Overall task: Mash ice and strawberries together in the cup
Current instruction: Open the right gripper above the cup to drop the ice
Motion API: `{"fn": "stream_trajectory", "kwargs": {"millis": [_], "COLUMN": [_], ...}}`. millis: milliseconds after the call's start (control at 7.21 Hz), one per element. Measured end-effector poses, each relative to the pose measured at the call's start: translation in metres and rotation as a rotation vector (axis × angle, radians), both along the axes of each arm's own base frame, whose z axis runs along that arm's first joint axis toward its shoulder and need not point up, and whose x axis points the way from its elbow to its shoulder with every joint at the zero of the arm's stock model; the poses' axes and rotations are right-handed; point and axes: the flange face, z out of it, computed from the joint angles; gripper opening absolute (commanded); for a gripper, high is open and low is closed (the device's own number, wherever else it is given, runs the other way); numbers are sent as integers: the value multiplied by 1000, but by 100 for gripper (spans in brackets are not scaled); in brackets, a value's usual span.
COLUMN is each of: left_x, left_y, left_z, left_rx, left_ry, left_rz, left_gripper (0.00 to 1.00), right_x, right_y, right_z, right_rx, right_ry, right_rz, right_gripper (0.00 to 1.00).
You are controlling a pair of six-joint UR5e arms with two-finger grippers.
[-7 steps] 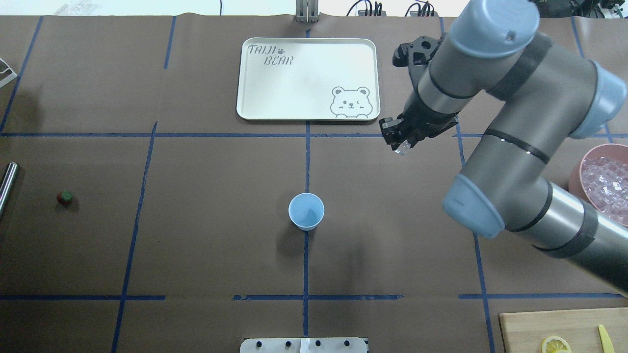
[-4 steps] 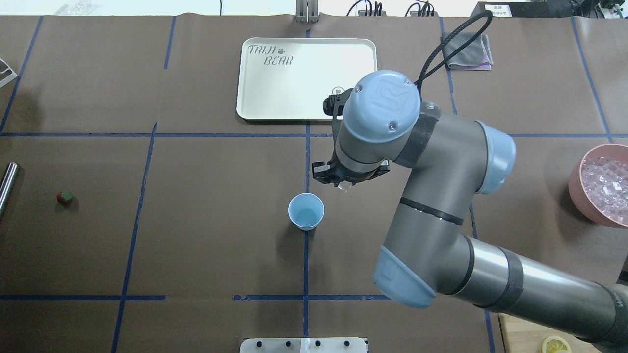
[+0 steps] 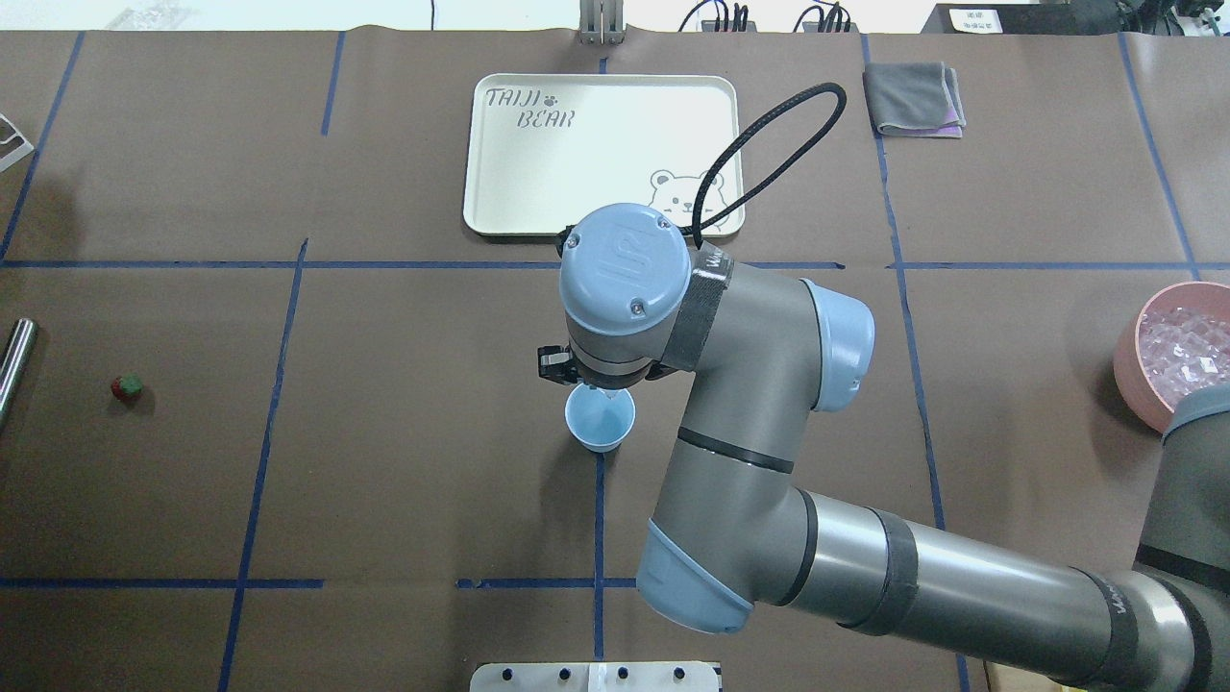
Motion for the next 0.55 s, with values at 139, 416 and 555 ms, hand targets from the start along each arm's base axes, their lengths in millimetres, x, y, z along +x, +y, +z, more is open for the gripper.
{"fn": "stream_trajectory", "kwargs": {"millis": [139,416,555], "left_x": [0,0,0], "left_y": [0,0,0], "left_z": [0,0,0], "left_rx": [0,0,0], "left_ry": [0,0,0], "left_rz": [0,0,0], "left_gripper": [100,100,100], "right_x": [-8,-16,-19], "right_y": [3,11,14], "right_z": [2,6,8], "right_rx": [0,2,4], "right_ry": [0,7,12], "right_rz": [-3,-12,-14], "right_gripper": [11,98,98]}}
